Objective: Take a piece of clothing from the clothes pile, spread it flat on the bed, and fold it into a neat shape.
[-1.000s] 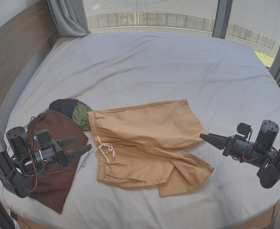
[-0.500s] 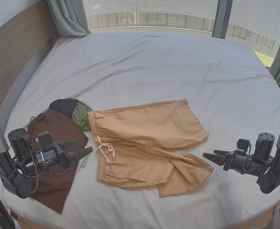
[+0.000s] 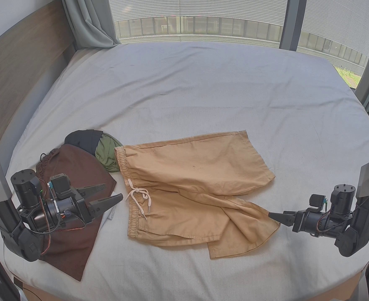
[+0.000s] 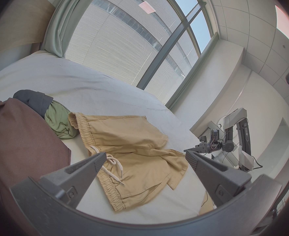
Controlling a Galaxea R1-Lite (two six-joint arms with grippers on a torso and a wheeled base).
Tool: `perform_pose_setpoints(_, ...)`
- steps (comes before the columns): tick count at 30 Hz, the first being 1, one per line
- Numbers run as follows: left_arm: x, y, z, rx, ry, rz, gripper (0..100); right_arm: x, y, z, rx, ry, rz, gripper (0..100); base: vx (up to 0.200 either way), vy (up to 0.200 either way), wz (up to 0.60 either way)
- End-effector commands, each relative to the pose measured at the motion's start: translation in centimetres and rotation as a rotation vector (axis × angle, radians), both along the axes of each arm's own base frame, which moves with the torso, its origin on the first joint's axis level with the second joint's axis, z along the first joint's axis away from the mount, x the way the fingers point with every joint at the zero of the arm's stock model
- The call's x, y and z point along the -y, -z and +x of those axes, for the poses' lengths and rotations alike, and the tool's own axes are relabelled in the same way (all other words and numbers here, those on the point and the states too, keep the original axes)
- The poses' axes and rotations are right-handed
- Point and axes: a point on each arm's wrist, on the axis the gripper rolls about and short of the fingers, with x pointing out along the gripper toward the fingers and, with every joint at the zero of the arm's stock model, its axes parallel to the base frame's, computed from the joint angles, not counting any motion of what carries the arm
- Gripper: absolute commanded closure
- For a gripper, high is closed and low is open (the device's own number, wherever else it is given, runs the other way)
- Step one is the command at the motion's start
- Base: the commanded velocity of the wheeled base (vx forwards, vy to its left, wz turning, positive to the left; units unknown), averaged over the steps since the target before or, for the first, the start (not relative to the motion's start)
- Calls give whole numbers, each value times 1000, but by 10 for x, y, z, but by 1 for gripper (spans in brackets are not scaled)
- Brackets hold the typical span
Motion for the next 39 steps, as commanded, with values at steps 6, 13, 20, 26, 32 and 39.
perform_pose_setpoints(6,1,0,0,0,2,0,0,-2,21,1,-75,0,-9,0,0,0,0)
perform_pose_setpoints(13,2,0,0,-3,7,-1,0,-3,21,0,-81,-2,-11,0,0,0,0)
perform_pose_setpoints(20,3,0,-1,-4,11,-2,0,-3,25,-1,-96,-4,-13,100,0,0,0)
perform_pose_setpoints(26,3,0,-2,-8,11,-3,0,-3,26,-1,-100,-1,-15,100,0,0,0)
perform_pose_setpoints(32,4,0,-2,-7,14,-3,0,-1,20,15,-7,46,-63,100,0,0,0)
perform_pose_setpoints(39,4,1,-2,-11,15,-4,0,-2,13,40,90,105,-74,100,0,0,0)
